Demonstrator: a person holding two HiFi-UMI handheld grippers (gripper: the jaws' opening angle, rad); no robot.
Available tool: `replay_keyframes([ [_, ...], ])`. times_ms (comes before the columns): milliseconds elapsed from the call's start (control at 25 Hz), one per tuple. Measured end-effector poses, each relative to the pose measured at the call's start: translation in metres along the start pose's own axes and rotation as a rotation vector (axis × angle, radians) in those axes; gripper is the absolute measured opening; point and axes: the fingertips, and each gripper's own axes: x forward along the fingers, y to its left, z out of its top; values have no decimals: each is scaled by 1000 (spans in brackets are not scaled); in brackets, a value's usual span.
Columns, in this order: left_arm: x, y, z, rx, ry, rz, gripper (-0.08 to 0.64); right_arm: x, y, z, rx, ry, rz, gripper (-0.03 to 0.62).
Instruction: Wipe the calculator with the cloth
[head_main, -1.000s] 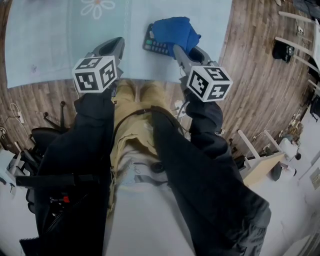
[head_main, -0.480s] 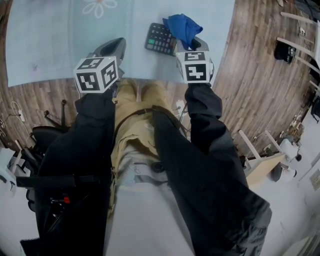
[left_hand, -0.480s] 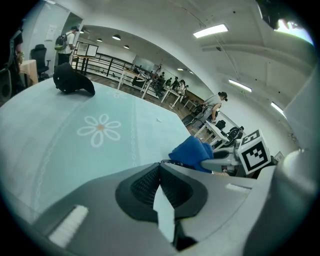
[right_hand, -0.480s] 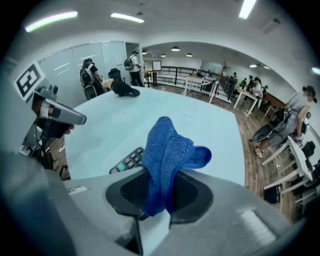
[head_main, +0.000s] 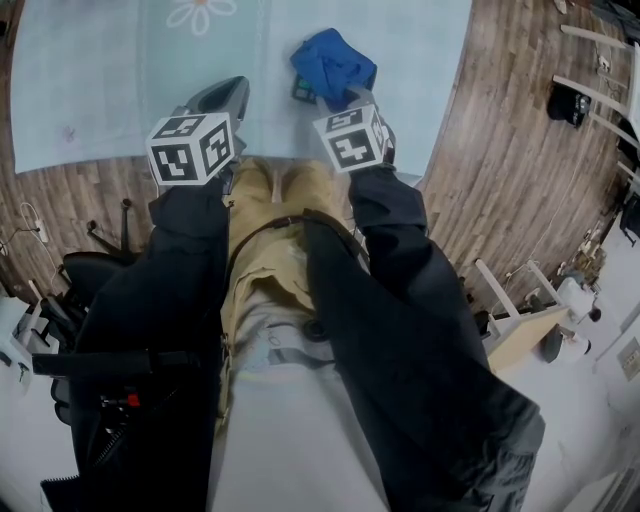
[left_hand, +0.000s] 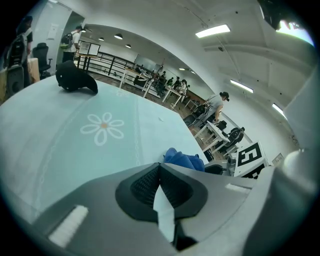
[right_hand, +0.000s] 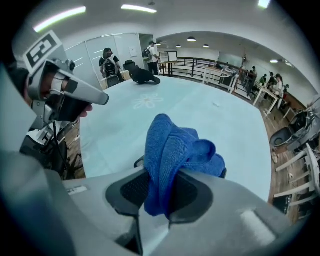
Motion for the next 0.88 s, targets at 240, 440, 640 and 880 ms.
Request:
replay_keyframes([
  [240, -1, 5, -4, -3, 5, 4, 0, 2, 21, -3, -16, -6, 52, 100],
  [440, -1, 4, -1, 1, 5, 1, 0, 4, 44, -6, -13, -13, 136, 100],
  [640, -1, 5, 3, 4, 0, 3, 0, 7, 59, -6, 17, -23, 201, 100],
  [880, -7, 7, 14, 2, -24, 10, -1, -6, 70, -1, 114, -60, 284, 101],
])
